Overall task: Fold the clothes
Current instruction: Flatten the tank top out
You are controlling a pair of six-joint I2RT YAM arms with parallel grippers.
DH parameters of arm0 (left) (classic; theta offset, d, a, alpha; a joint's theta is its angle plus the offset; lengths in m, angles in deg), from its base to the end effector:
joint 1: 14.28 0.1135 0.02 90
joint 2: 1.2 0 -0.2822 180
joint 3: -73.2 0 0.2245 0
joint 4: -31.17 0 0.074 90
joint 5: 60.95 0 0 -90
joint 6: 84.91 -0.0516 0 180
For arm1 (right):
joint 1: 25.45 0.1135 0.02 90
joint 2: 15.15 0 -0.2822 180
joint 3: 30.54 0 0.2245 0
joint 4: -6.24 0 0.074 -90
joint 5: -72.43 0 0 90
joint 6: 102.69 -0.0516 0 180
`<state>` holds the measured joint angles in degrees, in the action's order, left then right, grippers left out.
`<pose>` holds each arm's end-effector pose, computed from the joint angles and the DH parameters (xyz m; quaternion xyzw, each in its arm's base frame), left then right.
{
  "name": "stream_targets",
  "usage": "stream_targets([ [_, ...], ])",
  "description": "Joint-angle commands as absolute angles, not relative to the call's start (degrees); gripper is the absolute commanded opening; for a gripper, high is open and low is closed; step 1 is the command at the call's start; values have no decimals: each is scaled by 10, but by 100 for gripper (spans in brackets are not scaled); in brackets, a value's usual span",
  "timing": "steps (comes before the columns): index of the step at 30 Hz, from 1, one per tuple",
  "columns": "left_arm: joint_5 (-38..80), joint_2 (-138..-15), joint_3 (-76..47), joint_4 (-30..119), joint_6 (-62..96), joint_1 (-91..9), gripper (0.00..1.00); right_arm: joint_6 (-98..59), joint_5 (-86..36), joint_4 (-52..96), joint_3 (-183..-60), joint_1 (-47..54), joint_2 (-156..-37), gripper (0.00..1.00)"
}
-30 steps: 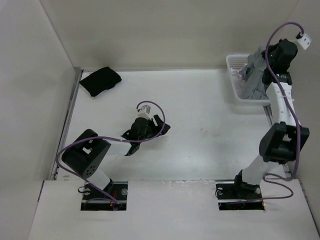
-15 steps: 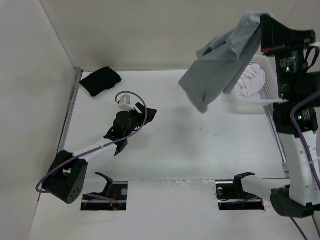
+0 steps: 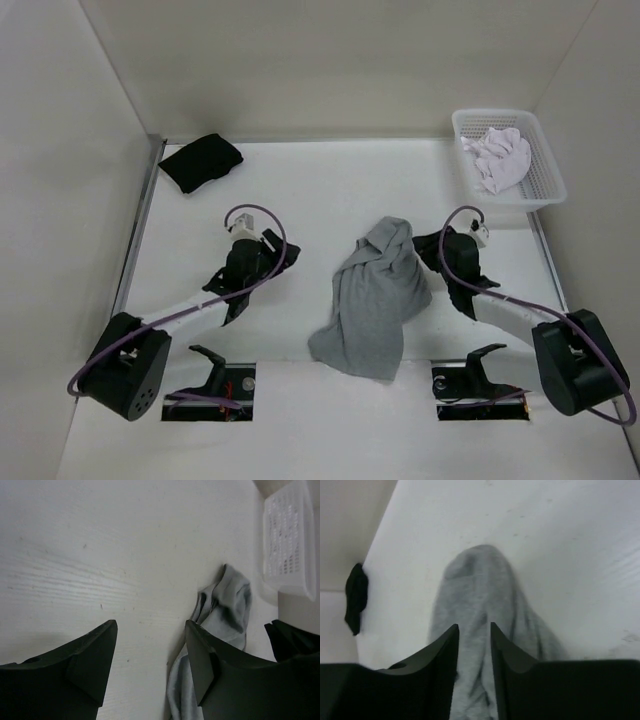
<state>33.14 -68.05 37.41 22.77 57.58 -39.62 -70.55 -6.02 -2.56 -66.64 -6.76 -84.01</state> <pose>0.1978 -0.0896 0.2088 -0.2144 0.8038 -0.3249 0.4498 0.2125 0.0610 0.2046 0.3313 0.7676 0.2696 0.4779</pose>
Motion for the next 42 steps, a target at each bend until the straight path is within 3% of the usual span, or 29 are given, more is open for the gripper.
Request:
stream_targets([
  [1,346,-724,356,257,531,-460,53,-717,-16,-116,-688,-69,-812,44],
  [4,342,-757,341,286,514,-507,52,-664,-24,-9,-724,-61,-824,50],
  [10,317,-764,365,317,495,-584,48,-574,-21,94,-771,82,-849,50],
  [12,287,-738,390,321,497,-602,47,-555,-24,128,-807,117,-866,44],
  [15,258,-708,419,332,508,-624,47,-534,-45,163,-865,164,-921,24],
  [16,254,-697,428,337,513,-633,47,-532,-55,165,-877,170,-939,24],
  [19,252,-666,452,351,523,-656,47,-521,-76,170,-920,191,-997,31],
  [21,251,-643,469,356,532,-666,47,-514,-73,193,-956,201,-1035,43],
  [24,241,-587,486,375,549,-688,47,-526,-26,253,-995,210,-1073,43],
  [30,257,-537,492,420,553,-713,49,-580,31,287,-961,220,-1027,43],
  [42,363,-652,423,455,519,-747,47,-601,29,265,-959,158,-1056,42],
])
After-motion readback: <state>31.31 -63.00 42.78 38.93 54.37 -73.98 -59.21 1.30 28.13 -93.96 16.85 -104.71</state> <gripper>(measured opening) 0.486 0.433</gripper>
